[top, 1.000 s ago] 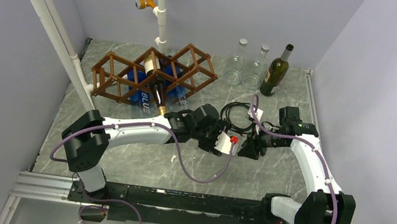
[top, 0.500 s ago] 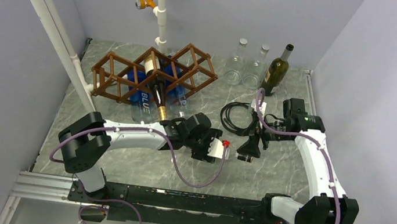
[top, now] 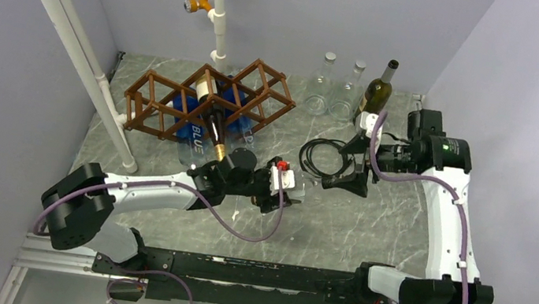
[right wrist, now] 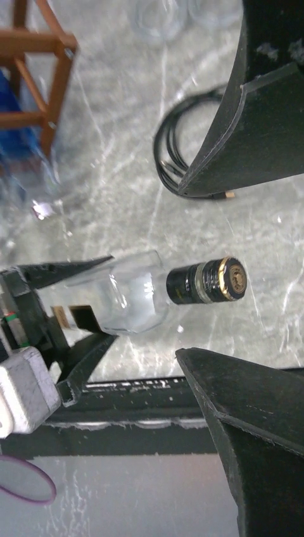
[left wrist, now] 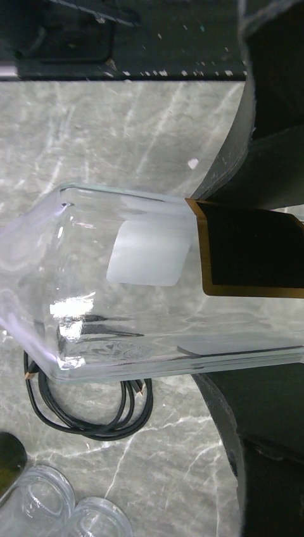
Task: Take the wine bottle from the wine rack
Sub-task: Pick up the wine bottle from the wine rack.
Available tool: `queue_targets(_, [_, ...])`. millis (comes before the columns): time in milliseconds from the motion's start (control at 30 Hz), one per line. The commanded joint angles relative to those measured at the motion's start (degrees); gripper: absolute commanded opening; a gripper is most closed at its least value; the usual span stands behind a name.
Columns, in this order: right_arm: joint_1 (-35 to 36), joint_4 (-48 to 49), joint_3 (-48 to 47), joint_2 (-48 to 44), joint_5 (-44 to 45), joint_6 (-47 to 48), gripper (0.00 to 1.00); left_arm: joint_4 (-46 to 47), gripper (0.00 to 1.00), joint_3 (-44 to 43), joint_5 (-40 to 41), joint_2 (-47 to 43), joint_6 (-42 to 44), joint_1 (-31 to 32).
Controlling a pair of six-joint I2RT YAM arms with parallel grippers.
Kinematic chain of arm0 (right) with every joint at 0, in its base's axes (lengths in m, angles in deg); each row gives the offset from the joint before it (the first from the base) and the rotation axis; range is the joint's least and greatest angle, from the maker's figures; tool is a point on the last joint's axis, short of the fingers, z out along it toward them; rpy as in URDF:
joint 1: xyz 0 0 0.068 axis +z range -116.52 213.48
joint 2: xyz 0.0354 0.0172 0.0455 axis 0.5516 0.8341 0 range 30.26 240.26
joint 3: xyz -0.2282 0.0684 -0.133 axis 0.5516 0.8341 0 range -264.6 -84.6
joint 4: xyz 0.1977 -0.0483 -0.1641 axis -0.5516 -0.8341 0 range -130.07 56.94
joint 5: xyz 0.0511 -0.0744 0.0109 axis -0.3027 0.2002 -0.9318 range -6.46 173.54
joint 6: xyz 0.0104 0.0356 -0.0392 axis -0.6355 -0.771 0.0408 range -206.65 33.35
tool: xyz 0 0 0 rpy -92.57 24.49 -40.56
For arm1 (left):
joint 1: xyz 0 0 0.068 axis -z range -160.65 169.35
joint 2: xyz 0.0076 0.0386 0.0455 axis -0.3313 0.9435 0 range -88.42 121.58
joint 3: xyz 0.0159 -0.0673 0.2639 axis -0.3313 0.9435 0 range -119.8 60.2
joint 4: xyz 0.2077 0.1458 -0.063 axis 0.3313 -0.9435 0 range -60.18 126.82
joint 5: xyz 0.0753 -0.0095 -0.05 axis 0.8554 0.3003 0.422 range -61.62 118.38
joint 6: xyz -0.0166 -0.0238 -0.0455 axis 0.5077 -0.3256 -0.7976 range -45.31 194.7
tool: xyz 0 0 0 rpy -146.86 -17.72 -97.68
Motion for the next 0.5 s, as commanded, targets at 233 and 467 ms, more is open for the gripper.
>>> queue_targets(233, [-0.2,4.0,-5.1,-1.6,-13.9,-0.2,0.98,30.5,0.00,9.6,3.3,-10.1,-14.6,-0.1])
queue_targets(467, [-0.3,18.4,1.3,-4.2,-17.6,-16.1,0.98,40.5,0.00,13.9,8.9,-12.4,-17.5,-0.1])
